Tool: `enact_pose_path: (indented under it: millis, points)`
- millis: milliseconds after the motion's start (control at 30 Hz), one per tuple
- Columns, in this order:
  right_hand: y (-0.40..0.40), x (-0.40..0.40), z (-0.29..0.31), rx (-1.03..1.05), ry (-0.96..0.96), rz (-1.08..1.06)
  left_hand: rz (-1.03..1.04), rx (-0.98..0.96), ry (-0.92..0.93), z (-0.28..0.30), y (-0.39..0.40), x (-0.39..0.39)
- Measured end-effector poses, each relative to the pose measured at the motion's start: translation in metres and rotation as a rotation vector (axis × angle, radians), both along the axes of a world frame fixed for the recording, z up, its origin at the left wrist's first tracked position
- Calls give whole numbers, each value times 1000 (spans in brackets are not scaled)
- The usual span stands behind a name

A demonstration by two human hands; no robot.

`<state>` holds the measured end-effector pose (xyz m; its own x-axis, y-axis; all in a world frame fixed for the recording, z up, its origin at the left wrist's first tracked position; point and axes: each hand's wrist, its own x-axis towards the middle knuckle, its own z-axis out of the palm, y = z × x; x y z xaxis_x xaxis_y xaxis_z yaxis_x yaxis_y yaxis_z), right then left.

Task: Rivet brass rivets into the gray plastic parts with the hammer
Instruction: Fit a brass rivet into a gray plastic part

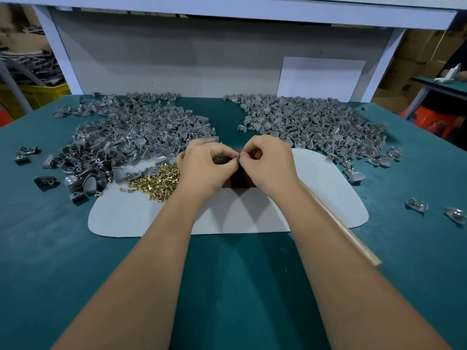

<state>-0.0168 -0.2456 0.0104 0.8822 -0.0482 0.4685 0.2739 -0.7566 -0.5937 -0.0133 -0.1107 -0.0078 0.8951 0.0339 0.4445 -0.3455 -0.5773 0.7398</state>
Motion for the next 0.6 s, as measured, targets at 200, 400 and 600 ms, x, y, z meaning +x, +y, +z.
enact_pose_path:
  millis: [200, 400, 600]
  points:
    - [3, 1, -5, 29, -16, -86, -4, 55, 27, 1, 2, 0]
    - [-9, -3, -2, 73, 27, 19, -12, 63, 28, 0, 3, 0]
    - [-15, -7, 3, 294, 88, 58, -20, 60, 43, 0, 3, 1]
